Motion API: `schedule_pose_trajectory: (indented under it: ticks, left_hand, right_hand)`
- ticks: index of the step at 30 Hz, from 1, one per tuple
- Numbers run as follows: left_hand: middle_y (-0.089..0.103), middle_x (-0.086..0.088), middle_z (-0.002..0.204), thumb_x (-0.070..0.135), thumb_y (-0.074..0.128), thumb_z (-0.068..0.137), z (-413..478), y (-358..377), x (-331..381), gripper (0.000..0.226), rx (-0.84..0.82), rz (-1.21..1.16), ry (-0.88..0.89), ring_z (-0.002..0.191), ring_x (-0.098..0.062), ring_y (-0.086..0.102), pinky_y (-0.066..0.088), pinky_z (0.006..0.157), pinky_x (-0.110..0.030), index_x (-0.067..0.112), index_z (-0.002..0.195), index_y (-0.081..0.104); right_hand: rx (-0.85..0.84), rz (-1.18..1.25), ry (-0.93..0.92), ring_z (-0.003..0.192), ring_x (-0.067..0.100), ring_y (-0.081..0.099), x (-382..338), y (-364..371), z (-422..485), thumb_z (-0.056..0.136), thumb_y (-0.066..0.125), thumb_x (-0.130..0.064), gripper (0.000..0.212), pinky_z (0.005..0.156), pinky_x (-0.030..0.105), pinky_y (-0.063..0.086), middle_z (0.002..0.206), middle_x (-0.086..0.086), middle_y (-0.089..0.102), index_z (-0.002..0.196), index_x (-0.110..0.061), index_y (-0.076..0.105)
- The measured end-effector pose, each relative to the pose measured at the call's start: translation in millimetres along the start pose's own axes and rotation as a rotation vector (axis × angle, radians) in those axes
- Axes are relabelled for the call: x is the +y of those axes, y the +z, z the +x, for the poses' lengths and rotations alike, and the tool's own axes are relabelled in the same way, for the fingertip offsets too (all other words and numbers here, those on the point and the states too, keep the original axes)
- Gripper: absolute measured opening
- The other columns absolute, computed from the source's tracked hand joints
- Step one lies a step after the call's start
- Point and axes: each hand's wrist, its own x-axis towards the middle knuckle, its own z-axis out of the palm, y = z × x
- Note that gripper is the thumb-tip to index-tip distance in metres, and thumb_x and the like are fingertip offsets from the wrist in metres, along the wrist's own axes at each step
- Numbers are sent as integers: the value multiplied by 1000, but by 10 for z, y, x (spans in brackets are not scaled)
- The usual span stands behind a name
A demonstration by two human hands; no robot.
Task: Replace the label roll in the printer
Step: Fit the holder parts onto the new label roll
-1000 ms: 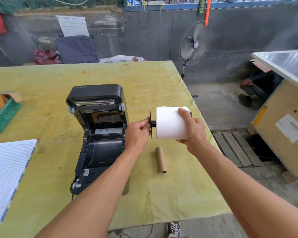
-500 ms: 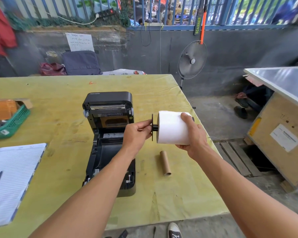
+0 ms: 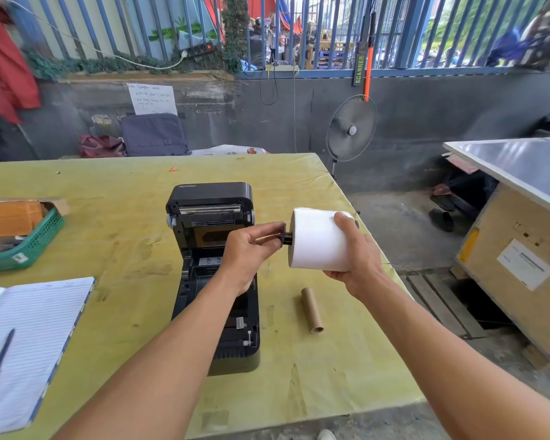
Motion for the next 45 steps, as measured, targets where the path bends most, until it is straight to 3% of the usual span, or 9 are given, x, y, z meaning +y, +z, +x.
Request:
schedule_pose_trajectory:
  ticks: [6,10,15,20,25,28,32,37,45]
  left_hand:
    - [72,1,107,5,67,91,12,5,45,27,38,-41,-27,93,-9,71,55,72,-15,3,118,70]
    - [71,-5,112,3,61,95,0,-5,37,26,43,-40,-69,101,-17,69,57,76,-17,1,120,67]
    - [71,-7,110,-7,58,94,-30,-93,22,32,-50,-153,-200,97,-17,68,58,77,-19,-2,125,63]
    - [70,-8,115,-8,63,90,-70,-79,24,36,-17,-116,-118,97,-15,70,58,81,-21,-3,126,62]
    - [69,-12,122,-9,61,91,-63,-43,34,38,-30,-146,-105,110,-23,68,56,92,-29,-4,129,60]
    - [70,-8,119,-8,63,91,-68,-36,57,36,-21,-87,-62,105,-18,69,57,87,-23,-3,126,63]
    - [72,4,101,0,71,87,-55,-22,120,30,-15,112,58,86,4,66,51,69,-7,5,117,71]
    - [75,-4,105,3,72,87,-10,-15,136,28,-15,130,34,97,-13,71,55,72,-12,5,114,73]
    - [75,-13,103,-4,72,86,-75,98,-17,29,53,-28,-71,93,-21,74,58,73,-17,-6,114,70]
  right_hand:
    - [1,-9,-10,89,28,70,5,64,-58,71,77,-54,68,50,32,55,118,8,67,123,-15,59]
    - [10,-18,-8,90,28,69,17,71,-89,71,77,-53,69,50,32,55,119,8,67,124,-14,58]
    - [3,-3,-10,89,28,69,28,25,-115,73,76,-53,65,55,35,56,118,8,66,123,-15,58]
    - [-6,16,-11,92,30,70,36,40,-117,68,77,-55,70,54,35,57,119,9,67,124,-16,59]
    - [9,15,-16,93,30,70,19,74,-109,63,77,-58,71,55,36,57,118,8,69,120,-18,62]
    - [18,-4,-29,93,30,70,0,73,-113,66,76,-57,69,55,36,57,116,8,68,119,-17,61]
    - [13,-45,-43,93,30,70,-10,59,-119,66,75,-57,67,56,35,57,116,8,68,117,-15,59]
    - [10,-51,-49,95,30,70,-7,53,-97,66,76,-57,68,56,36,57,116,8,67,116,-13,58]
    - [-69,-84,-70,103,30,71,48,-31,-12,64,69,-71,78,61,39,58,122,7,68,123,-20,57]
